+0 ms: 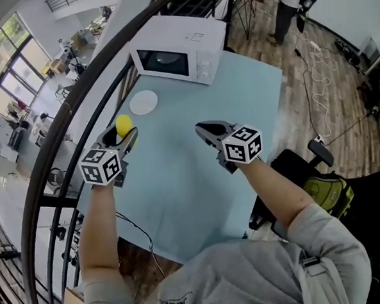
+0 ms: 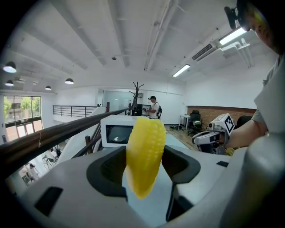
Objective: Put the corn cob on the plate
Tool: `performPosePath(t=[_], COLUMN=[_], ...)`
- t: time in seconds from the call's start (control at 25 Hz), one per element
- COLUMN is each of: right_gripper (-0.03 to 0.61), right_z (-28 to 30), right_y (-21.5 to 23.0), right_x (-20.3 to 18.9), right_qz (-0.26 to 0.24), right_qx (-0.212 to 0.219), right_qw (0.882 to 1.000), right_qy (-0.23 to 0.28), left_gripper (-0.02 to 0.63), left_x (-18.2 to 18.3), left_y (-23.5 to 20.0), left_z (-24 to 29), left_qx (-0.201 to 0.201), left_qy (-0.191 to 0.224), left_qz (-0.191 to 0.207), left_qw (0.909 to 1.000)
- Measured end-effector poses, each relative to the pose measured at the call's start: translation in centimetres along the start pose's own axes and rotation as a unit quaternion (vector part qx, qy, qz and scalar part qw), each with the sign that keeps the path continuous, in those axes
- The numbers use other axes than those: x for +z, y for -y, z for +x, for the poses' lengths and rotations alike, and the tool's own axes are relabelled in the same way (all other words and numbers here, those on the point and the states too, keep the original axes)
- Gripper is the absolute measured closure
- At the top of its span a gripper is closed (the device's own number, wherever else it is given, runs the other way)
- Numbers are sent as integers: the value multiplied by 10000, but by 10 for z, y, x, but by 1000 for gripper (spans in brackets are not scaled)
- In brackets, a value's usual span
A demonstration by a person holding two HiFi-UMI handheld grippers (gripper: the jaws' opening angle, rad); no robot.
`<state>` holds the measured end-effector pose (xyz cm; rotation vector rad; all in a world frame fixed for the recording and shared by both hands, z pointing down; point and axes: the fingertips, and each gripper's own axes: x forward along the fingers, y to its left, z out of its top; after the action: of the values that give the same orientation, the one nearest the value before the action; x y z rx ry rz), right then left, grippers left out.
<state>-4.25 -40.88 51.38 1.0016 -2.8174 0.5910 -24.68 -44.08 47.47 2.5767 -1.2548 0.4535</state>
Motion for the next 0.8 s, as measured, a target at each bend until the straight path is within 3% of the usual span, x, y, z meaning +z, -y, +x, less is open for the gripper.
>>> performPosePath(t=[0.2,0.36,0.6,0.8], right_gripper=[561,561,561,561], right_z=[-36,-66,-59,-26], right_y=[-41,-63,-115,-163], right_x=[15,5,-20,29], right_qz=[-54,39,271,-48], right_qx=[89,62,438,970], right_qw=[9999,9998,9987,9951], right_qy=[136,160,3,200], left_gripper=[351,351,351,351], left_x=[11,9,5,11], left_y=[31,61,78,76], left_z=[-42,-52,-78,-97], left_qx=[-26,-221,-241,-120], left_qy=[188,216,307,414], left_qz=[-13,9,-49,-45], left_qw=[9998,9995,9992,9991])
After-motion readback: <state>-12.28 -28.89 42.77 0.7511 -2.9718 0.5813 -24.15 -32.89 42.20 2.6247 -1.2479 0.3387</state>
